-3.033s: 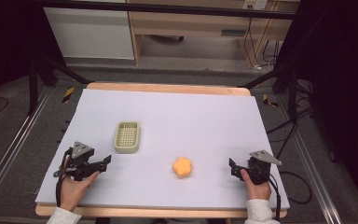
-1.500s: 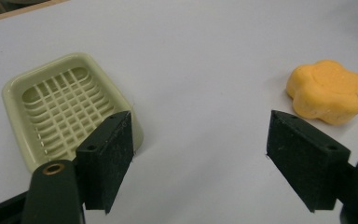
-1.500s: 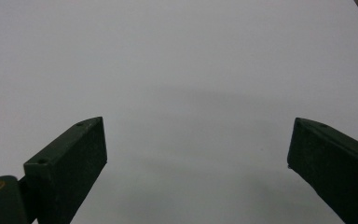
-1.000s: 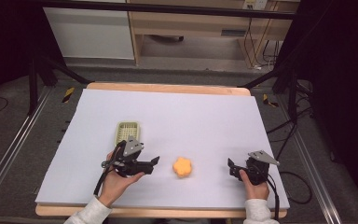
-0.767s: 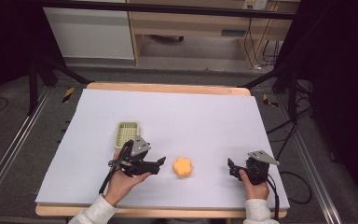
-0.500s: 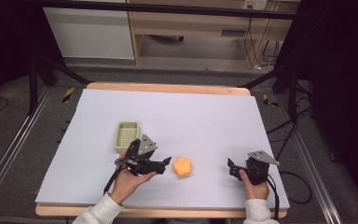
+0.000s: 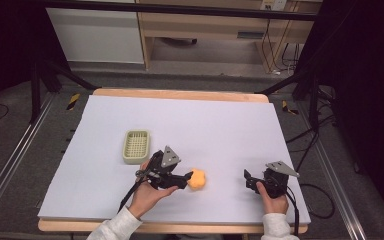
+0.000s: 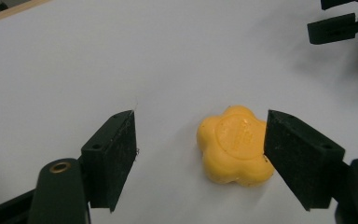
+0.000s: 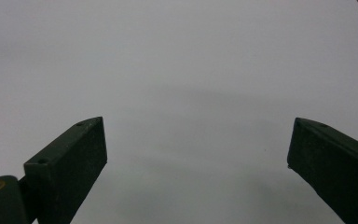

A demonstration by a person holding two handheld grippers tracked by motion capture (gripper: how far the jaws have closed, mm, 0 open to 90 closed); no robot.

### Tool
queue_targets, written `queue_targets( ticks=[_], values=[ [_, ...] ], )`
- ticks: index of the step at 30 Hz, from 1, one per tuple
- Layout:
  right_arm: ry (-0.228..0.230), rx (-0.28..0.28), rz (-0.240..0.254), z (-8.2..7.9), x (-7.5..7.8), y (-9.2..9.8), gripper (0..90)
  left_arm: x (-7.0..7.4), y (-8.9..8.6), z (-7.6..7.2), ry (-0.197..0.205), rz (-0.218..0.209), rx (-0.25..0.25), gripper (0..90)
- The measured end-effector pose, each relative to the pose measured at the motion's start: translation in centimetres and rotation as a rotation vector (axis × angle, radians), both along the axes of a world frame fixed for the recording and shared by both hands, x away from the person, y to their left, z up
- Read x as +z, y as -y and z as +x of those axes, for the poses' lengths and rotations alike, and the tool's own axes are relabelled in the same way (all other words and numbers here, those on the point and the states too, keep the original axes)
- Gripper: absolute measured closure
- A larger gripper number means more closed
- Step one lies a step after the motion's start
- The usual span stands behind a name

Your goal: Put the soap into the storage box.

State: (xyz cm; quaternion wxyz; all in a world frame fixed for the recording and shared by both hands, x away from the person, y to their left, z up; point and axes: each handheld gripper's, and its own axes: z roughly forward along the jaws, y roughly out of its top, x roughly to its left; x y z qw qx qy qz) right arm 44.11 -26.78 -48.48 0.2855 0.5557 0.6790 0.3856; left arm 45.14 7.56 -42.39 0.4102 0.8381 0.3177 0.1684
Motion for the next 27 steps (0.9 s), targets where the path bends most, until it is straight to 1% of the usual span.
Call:
queue_targets(
  ticks=[6,9,14,16,22,27],
  values=[
    [0.000,0.000,-0.004,0.0,0.0,0.0,5.1,-0.4,0.8,0.1,-0.010,0.021,-0.014,25.3],
    [-0.001,0.000,-0.004,0.0,0.0,0.0,5.1,-0.6,1.2,0.1,-0.007,0.030,-0.019,25.3],
    [-0.001,0.000,-0.003,0.0,0.0,0.0,5.1,-0.9,1.9,0.0,-0.012,0.037,-0.036,25.4],
    [-0.002,-0.001,-0.003,0.0,0.0,0.0,5.1,-1.0,2.2,0.0,-0.013,0.047,-0.045,25.2],
    [-0.004,-0.001,-0.006,0.1,0.0,0.0,5.1,-1.6,2.9,-0.1,-0.038,0.072,-0.064,23.1],
    [0.002,-0.001,-0.009,0.0,0.0,-0.1,5.1,-1.9,3.3,0.0,-0.045,0.096,-0.078,22.0]
  ],
)
